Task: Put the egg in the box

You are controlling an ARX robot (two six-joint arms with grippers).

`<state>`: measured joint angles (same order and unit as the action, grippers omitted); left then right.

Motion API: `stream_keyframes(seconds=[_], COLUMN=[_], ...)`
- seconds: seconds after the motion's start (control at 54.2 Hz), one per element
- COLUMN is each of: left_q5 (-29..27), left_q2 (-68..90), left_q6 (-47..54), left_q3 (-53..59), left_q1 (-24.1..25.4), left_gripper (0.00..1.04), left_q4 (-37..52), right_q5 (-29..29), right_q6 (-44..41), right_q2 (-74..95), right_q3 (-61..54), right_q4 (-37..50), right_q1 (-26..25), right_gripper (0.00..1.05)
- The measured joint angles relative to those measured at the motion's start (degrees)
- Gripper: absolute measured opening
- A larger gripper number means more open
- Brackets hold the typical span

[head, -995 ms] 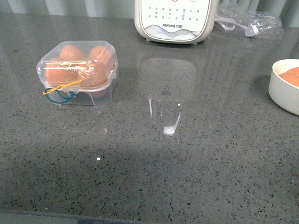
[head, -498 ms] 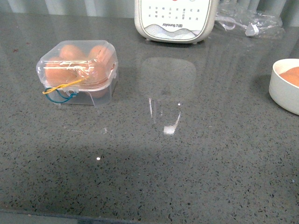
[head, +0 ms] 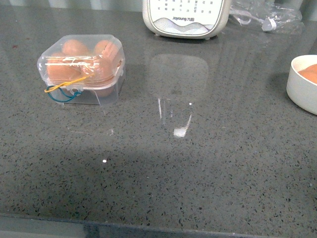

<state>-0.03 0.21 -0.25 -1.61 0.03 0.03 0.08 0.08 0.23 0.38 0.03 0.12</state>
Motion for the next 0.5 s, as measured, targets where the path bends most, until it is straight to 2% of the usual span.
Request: stream_keyframes(seconds=[0.498], left_q5=[0.0], left_q2=[0.0], left_q6=[0.0], left_q3=[0.0], left_q1=[0.0], left_gripper=[0.98], left_q4=[0.0], right_q5=[0.0], right_q6=[0.0], right_q2=[0.0], right_q3=[0.0], right_q4=[0.0], right_q1=[0.0], right_gripper=[0.98])
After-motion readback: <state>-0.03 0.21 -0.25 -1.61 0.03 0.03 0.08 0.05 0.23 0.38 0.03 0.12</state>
